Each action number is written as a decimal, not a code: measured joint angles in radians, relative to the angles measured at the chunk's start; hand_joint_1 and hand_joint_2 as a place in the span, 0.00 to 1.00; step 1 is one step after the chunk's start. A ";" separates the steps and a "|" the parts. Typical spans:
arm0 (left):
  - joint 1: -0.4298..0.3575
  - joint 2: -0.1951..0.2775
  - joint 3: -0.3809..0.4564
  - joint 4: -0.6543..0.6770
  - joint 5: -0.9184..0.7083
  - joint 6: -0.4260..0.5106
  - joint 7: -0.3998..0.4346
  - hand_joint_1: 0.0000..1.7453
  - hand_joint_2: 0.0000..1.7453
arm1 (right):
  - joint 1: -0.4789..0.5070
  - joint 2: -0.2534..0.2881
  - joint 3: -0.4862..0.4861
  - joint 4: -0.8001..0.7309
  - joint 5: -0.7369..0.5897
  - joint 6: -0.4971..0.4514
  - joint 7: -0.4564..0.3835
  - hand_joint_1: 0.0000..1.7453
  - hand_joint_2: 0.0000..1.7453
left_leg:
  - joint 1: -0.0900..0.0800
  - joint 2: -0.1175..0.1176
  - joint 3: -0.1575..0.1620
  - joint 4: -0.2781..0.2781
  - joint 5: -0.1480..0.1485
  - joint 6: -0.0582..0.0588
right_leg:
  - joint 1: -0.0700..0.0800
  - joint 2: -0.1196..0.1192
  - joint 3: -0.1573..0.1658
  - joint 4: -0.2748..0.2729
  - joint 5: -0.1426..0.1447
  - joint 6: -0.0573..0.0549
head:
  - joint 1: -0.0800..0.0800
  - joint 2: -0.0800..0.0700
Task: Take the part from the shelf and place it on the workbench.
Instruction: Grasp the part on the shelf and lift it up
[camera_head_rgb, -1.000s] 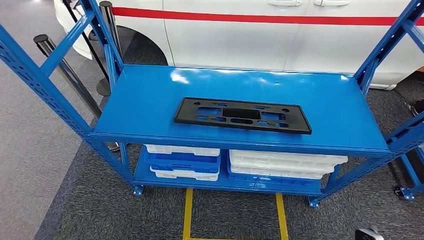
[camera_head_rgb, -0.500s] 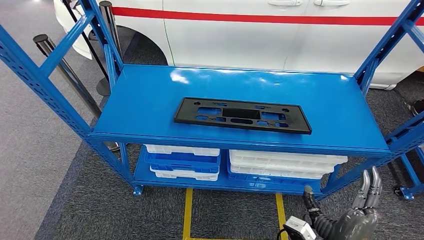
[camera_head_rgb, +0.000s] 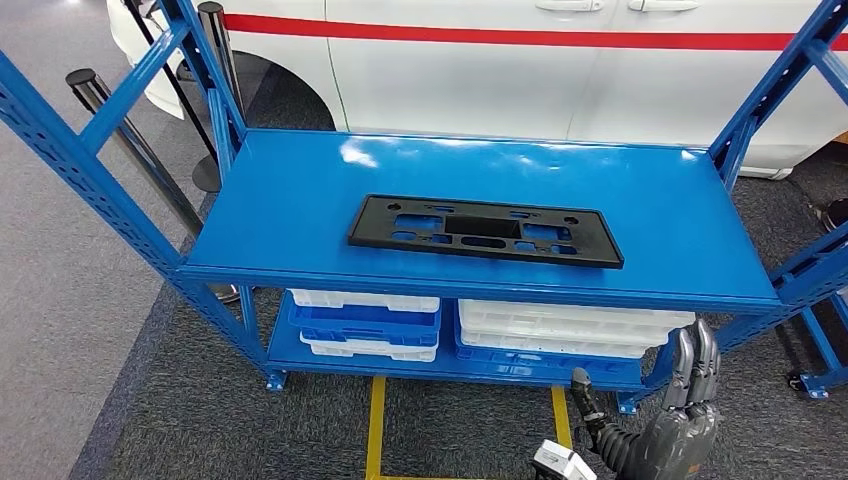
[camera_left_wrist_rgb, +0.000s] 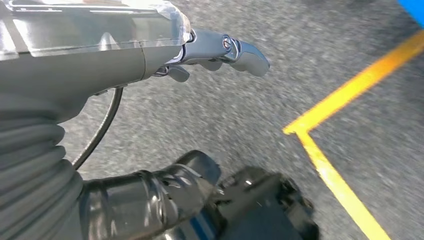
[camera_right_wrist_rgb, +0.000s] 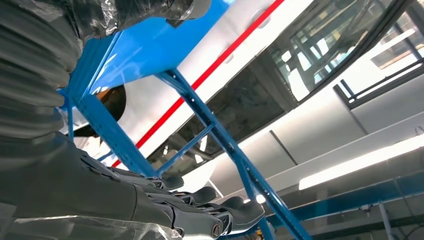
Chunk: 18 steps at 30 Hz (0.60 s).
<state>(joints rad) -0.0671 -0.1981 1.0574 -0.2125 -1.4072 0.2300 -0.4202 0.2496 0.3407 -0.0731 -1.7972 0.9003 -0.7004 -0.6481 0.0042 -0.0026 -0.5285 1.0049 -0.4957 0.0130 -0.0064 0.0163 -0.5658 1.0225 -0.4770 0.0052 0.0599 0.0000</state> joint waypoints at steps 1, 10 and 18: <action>0.000 0.000 0.000 0.000 0.000 -0.008 -0.014 0.00 0.00 | 0.000 -0.001 0.005 0.004 0.001 0.000 0.000 0.00 1.00 | 0.000 0.000 0.000 0.000 0.000 0.000 | 0.000 0.000 0.000 0.000 0.000 0.000 | 0.000 0.000; 0.001 0.012 -0.007 0.000 -0.004 -0.107 -0.086 0.00 0.00 | -0.002 -0.005 0.031 0.049 -0.013 0.000 0.000 0.00 1.00 | 0.000 0.000 0.000 0.000 0.000 0.000 | 0.000 0.000 0.000 0.000 0.000 0.000 | 0.000 0.000; 0.002 0.022 -0.008 0.000 -0.004 -0.124 -0.085 0.00 0.00 | -0.004 -0.059 0.134 0.141 -0.072 0.000 0.004 0.00 1.00 | 0.000 0.000 0.000 0.000 0.000 0.000 | 0.000 0.000 0.000 0.000 0.000 0.000 | 0.000 0.000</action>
<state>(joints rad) -0.0650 -0.1758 1.0493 -0.2125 -1.4115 0.1060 -0.5047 0.2460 0.2817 0.0604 -1.6564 0.8284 -0.7004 -0.6439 0.0042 -0.0027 -0.5286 1.0048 -0.4957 0.0129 -0.0063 0.0163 -0.5659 1.0225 -0.4770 0.0052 0.0599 0.0000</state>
